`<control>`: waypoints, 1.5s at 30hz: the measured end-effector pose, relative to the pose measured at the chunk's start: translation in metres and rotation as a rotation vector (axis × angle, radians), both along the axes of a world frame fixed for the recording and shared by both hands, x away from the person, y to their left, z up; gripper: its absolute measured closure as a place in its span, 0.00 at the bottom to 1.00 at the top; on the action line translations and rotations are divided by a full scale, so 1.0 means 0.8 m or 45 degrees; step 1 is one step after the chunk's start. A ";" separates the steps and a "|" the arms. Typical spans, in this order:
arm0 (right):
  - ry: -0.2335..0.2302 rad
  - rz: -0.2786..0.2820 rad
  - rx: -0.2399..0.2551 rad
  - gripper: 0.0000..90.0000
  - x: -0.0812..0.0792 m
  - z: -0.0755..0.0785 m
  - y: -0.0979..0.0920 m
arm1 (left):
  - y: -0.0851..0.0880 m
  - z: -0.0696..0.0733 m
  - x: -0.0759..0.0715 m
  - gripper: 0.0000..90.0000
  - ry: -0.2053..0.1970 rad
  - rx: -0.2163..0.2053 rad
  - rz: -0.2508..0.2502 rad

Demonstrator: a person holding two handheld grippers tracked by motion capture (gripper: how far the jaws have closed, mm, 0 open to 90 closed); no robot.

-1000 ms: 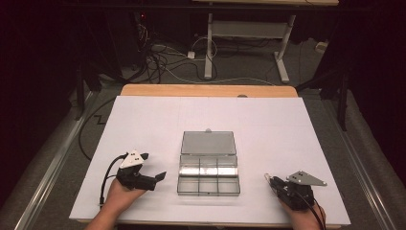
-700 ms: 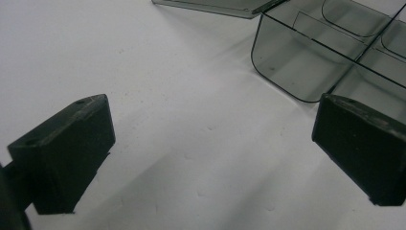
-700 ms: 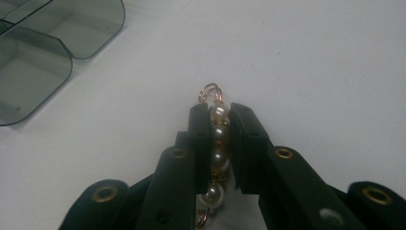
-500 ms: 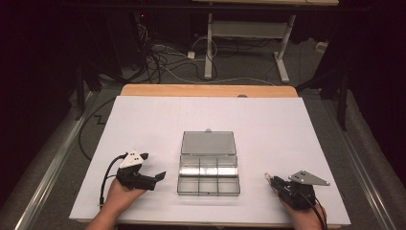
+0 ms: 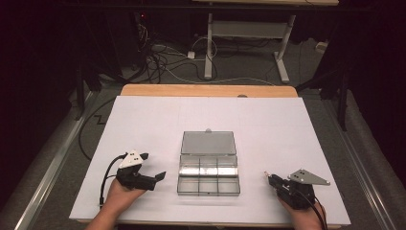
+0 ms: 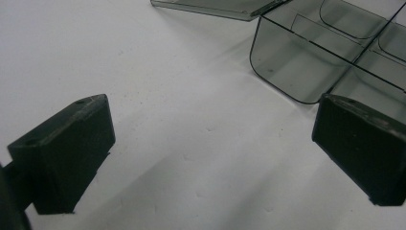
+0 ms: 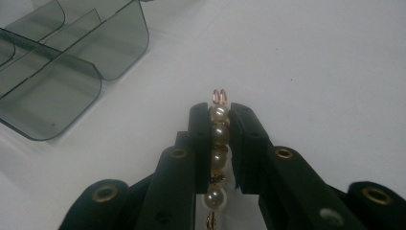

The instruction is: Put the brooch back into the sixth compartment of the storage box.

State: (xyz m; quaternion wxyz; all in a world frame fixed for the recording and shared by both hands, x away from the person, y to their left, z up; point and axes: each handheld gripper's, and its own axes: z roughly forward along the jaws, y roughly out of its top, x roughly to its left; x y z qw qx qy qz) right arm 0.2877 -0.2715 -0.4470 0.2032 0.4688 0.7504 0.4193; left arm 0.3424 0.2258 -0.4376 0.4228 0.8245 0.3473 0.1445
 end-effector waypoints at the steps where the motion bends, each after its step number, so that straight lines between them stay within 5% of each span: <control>1: -0.002 0.001 0.003 0.90 0.000 0.001 0.000 | 0.000 0.000 0.000 0.00 0.000 0.000 -0.001; 45: 0.032 0.153 0.033 0.90 0.001 0.002 0.050 | 0.000 0.000 0.001 0.00 0.006 -0.003 -0.018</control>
